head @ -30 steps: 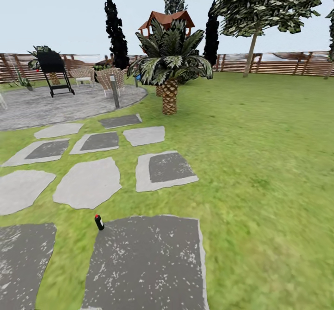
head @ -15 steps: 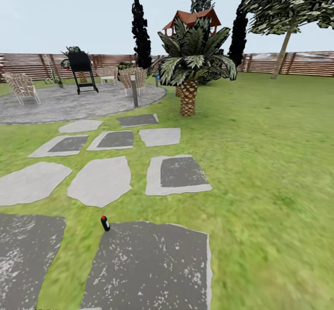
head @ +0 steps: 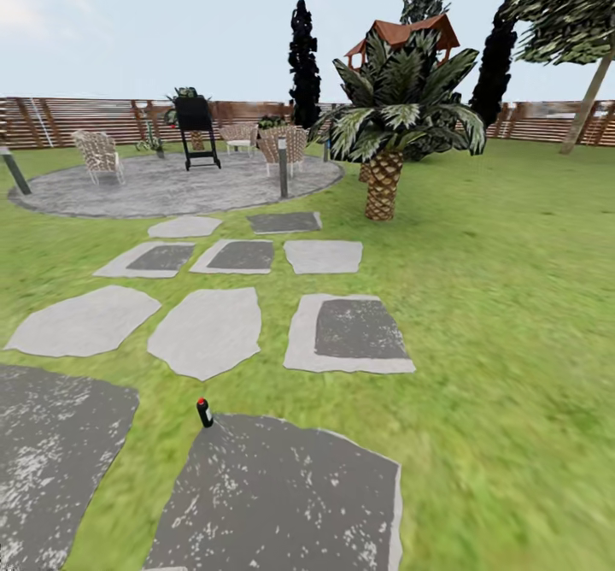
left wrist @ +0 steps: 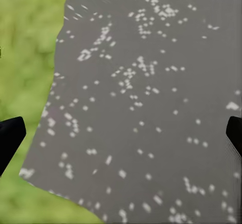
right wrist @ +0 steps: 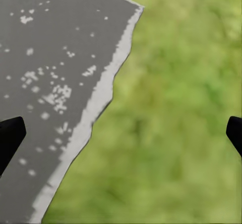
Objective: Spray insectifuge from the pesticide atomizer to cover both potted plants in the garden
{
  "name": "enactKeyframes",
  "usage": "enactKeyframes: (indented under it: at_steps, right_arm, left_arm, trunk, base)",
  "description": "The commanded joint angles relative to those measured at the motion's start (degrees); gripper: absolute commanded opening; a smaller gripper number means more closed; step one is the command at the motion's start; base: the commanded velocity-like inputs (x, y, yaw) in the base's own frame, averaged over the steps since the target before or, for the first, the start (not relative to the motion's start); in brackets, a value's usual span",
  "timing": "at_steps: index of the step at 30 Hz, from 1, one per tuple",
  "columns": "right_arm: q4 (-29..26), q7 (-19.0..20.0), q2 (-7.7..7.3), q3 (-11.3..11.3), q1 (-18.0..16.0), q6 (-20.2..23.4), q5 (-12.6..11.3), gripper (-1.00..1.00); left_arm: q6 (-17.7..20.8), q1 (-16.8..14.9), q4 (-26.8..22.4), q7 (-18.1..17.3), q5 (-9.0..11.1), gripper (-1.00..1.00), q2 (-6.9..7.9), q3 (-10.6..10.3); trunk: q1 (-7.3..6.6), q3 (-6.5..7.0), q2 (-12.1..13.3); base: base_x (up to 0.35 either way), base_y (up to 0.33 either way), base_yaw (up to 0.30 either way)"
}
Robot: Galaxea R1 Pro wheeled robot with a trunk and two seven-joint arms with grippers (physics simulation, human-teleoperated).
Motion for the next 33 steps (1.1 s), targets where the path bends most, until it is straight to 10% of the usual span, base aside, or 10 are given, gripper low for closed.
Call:
enactKeyframes:
  at_steps: [1, 33]
  right_arm:
    - [0.0, 0.0, -0.03, 0.0, 0.0, -0.2, 0.1, 1.0]
    - [0.0, -0.1, -0.04, 0.0, 0.0, -0.2, 0.1, 1.0]
  left_arm:
    - [-0.2, 0.0, 0.0, 0.0, 0.0, 1.0, -0.02, 0.1]
    - [-0.2, 0.0, 0.0, 0.1, 0.1, 1.0, 0.0, 0.3]
  trunk:
    - [0.01, -0.05, 0.0]
    - [0.01, -0.05, 0.0]
  base:
    - [0.182, -0.199, 0.277]
    - [0.1, -0.082, 0.277]
